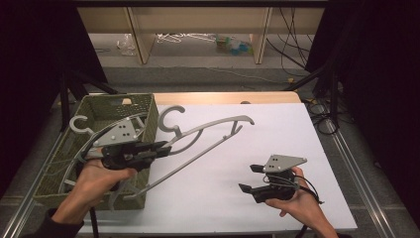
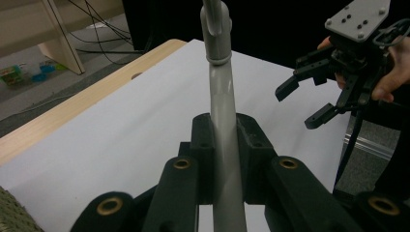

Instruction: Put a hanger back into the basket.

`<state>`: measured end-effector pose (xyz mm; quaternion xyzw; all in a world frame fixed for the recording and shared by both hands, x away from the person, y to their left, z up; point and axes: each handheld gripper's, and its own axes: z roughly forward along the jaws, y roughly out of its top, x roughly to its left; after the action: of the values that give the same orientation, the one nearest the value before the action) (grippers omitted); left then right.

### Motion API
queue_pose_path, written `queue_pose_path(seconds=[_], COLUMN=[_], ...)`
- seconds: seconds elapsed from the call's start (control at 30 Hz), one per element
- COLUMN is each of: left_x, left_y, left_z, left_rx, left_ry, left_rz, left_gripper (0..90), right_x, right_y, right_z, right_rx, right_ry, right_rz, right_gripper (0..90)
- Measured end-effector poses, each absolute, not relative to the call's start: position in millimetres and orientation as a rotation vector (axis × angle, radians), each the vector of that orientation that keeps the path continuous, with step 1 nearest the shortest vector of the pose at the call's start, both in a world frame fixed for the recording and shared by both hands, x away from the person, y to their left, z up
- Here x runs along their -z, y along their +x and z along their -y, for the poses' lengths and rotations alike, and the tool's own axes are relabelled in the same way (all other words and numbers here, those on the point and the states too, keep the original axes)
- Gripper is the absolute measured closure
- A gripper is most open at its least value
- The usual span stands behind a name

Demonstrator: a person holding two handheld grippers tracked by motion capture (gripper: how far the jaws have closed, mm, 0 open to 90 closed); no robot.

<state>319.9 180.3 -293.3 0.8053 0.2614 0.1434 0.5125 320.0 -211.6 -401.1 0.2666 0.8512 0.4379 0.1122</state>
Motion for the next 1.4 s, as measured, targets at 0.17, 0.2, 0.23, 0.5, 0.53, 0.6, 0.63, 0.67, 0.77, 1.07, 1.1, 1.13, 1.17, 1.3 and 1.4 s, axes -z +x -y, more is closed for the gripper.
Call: queue_pose_path(seconds=[0.17,0.2,0.23,0.5,0.53,0.6,0.63,0.67,0.77,1.07,1.1,1.13,1.17,1.3,1.4], left_x=[289.2,289.3,289.5,290.1,289.8,290.0,290.3,290.5,292.4,302.9,303.9,304.6,305.3,308.5,312.5], left_y=[326.9,328.5,329.9,344.8,345.6,347.9,349.7,350.7,355.8,368.1,368.7,369.1,369.5,369.7,369.0], left_z=[-195.9,-199.0,-202.1,-250.9,-255.7,-266.7,-274.3,-278.5,-295.8,-335.7,-339.4,-343.2,-347.0,-362.3,-370.3], left_rx=[-0.353,-0.356,-0.358,-0.437,-0.455,-0.474,-0.484,-0.492,-0.534,-0.587,-0.594,-0.596,-0.602,-0.631,-0.622], left_ry=[1.939,1.941,1.942,1.915,1.915,1.898,1.889,1.886,1.875,1.838,1.839,1.836,1.833,1.829,1.820], left_rz=[-0.678,-0.687,-0.701,-0.837,-0.853,-0.879,-0.892,-0.899,-0.936,-1.020,-1.027,-1.036,-1.041,-1.052,-1.074], left_gripper=[78.8,78.9,78.8,78.8,78.8,78.8,78.8,78.9,78.8,78.8,78.8,78.9,78.8,78.8,78.9], right_x=[402.5,403.2,403.6,406.8,406.7,407.1,407.3,407.5,407.8,409.8,410.0,410.2,410.5,410.5,410.9], right_y=[319.5,319.5,319.8,320.8,321.2,321.1,321.3,321.6,322.0,323.3,323.3,323.4,323.3,323.3,323.7], right_z=[212.7,213.1,213.2,213.6,214.0,214.5,214.7,214.9,215.2,215.0,214.9,214.7,214.5,214.1,214.1], right_rx=[-1.281,-1.278,-1.275,-1.265,-1.267,-1.263,-1.262,-1.264,-1.269,-1.275,-1.276,-1.278,-1.278,-1.274,-1.267], right_ry=[0.788,0.789,0.786,0.797,0.796,0.807,0.804,0.807,0.813,0.823,0.824,0.822,0.823,0.823,0.823], right_rz=[-2.497,-2.500,-2.500,-2.510,-2.512,-2.514,-2.514,-2.511,-2.505,-2.495,-2.493,-2.494,-2.490,-2.494,-2.495], right_gripper=[29.0,29.0,29.0,29.0,29.1,29.0,29.0,29.0,29.0,25.3,24.8,24.7,24.7,24.8,24.9])
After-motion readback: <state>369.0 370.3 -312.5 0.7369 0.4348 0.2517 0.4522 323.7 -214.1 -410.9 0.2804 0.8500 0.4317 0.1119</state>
